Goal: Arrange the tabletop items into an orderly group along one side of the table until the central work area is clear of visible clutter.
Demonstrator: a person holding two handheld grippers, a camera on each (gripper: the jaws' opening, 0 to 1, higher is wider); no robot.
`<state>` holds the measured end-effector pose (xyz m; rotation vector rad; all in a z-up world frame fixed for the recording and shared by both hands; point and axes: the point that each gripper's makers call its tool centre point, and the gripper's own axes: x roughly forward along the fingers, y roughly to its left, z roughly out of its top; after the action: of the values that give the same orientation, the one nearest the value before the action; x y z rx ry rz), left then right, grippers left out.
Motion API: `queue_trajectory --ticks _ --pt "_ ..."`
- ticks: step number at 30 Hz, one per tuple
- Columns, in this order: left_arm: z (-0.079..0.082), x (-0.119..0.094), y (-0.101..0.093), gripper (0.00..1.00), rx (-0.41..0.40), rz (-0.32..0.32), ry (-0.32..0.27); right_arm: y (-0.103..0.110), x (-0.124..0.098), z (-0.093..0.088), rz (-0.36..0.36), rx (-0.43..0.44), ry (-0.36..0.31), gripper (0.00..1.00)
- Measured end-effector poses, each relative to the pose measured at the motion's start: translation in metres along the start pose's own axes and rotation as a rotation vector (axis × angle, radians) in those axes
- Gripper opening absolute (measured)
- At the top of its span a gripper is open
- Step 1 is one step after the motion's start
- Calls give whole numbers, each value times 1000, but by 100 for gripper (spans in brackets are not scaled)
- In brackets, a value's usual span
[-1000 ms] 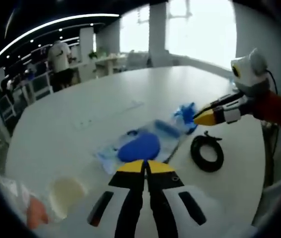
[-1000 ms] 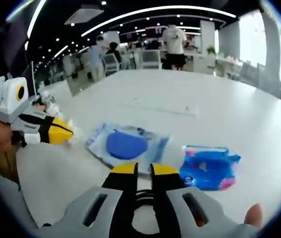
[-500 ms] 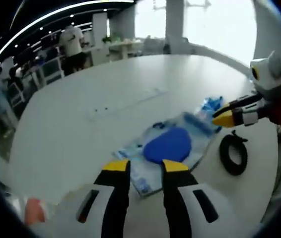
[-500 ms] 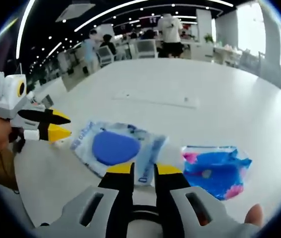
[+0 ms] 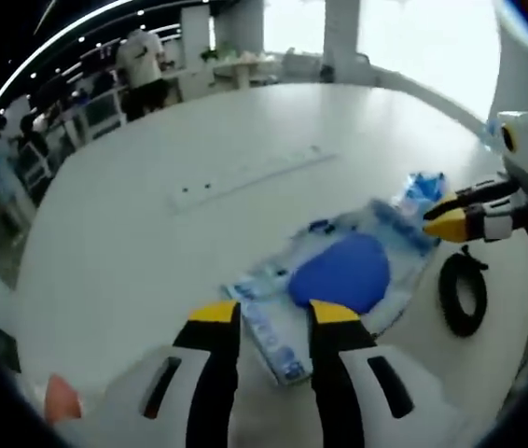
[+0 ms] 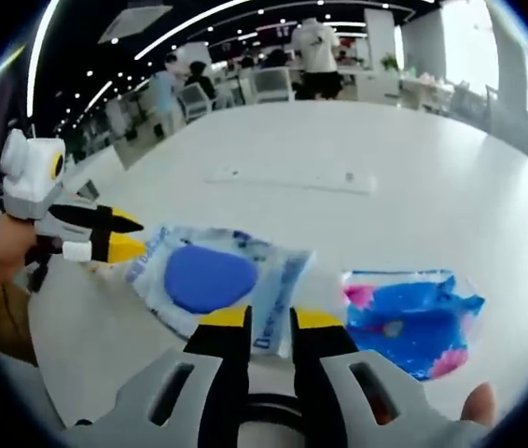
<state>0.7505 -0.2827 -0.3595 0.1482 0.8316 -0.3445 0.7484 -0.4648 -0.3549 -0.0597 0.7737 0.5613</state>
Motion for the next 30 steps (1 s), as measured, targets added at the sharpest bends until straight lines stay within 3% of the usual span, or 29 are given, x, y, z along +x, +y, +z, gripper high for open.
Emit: queue_trajectory --ticks 2,5,13,24,29,30 --pt "-3 1 9 31 -21 46 14 0 0 0 2 4 1 18" --pt "-2 3 3 30 -27 19 15 -2 2 -3 5 9 8 17" --pt "-2 13 0 26 -12 25 63 -1 8 -7 17 18 21 16" --pt "-13 17 -4 0 30 27 120 -5 12 -16 16 7 61 8" --pt "-9 18 -3 1 33 32 103 -5 14 -15 19 18 53 13" --pt "-9 17 0 8 32 49 101 -5 15 -14 18 21 53 15"
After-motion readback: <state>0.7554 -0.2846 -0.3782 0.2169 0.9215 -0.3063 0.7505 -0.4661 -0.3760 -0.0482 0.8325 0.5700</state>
